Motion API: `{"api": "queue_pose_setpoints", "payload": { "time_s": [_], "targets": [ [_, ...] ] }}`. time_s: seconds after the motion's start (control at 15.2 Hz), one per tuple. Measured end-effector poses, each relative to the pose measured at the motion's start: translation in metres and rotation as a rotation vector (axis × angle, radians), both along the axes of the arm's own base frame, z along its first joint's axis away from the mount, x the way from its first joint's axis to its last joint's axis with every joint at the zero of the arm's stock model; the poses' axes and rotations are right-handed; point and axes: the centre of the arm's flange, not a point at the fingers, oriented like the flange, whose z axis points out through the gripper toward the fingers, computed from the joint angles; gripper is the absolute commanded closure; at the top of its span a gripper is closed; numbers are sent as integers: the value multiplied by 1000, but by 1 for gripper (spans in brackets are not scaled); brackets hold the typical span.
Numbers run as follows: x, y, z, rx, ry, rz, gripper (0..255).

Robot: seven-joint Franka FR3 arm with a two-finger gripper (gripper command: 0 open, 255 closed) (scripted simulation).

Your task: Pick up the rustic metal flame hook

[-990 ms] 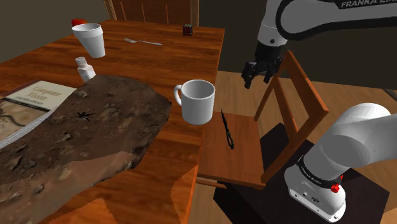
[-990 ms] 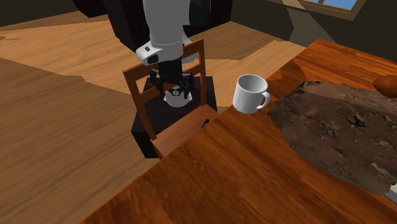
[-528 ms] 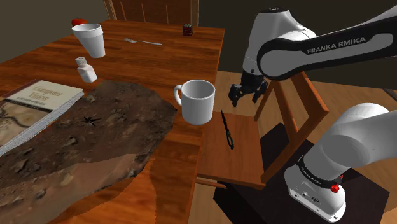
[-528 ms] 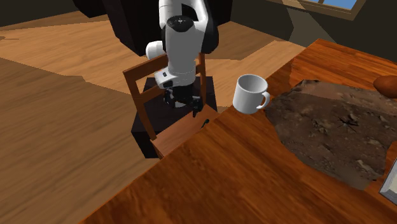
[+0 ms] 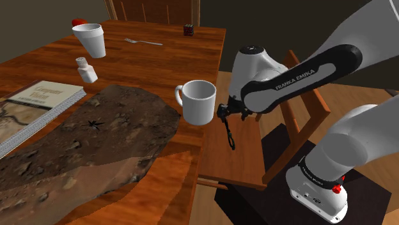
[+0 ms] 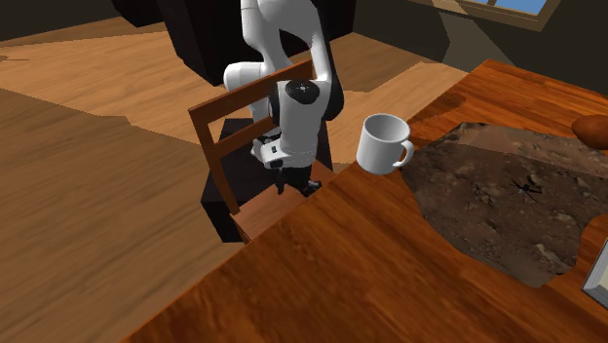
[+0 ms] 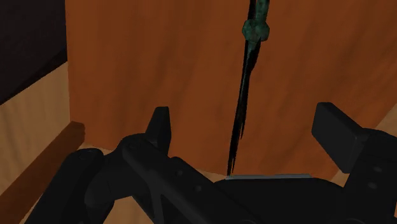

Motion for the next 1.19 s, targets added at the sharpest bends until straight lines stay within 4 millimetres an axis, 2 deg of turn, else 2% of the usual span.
{"api": "queue_pose_setpoints", "payload": {
  "time_s": [0.2,0.66,0.73,1.19],
  "targets": [
    [6,11,-29,-5,-17,-48,0],
    [16,20,-54,6,-60,-46,0],
    [16,20,-55,5,-60,-46,255],
    [12,20,-54,6,-37,-67,255]
  ]
}}
